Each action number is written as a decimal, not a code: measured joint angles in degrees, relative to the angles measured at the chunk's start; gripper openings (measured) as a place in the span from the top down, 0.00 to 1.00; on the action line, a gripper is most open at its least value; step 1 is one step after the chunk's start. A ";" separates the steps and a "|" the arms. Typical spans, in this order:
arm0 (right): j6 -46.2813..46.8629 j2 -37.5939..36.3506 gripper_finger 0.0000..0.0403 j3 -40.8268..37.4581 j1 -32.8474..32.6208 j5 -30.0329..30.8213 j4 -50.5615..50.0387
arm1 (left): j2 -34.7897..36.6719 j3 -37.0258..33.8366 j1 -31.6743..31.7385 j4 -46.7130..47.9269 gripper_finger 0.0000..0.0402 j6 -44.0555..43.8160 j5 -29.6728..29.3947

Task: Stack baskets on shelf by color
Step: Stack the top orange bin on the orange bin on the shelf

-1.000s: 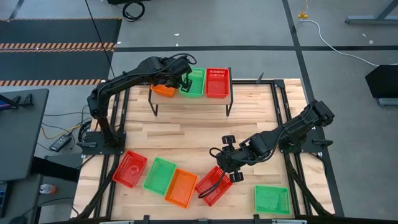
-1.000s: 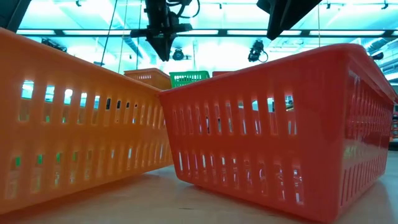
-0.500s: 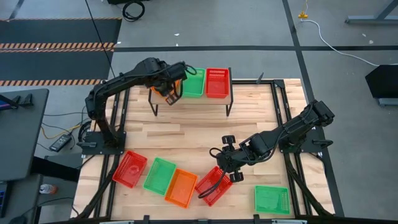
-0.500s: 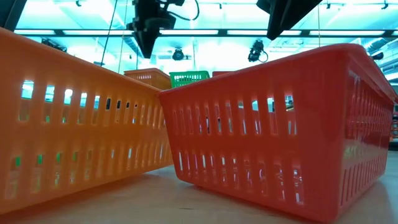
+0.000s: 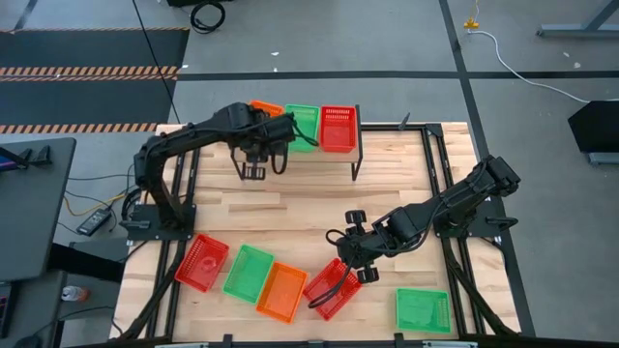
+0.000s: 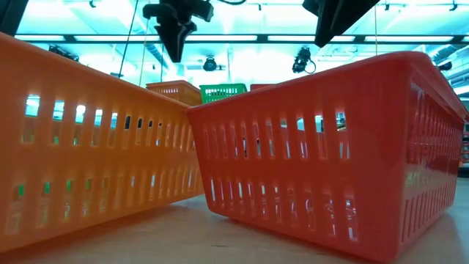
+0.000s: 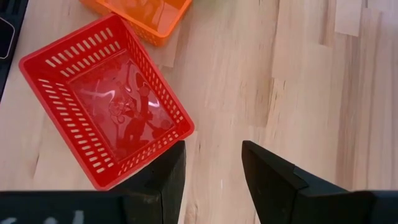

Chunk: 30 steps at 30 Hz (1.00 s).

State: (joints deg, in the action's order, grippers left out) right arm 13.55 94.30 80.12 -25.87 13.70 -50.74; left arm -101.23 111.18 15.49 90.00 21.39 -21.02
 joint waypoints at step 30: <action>-1.30 0.00 0.59 -0.02 -0.77 0.07 -0.89 | 0.03 -11.08 8.68 -5.93 0.53 12.26 -2.42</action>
State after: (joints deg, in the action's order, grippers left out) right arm 12.25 94.30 80.09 -26.64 13.78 -51.63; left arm -101.20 100.10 24.16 84.07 33.65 -23.44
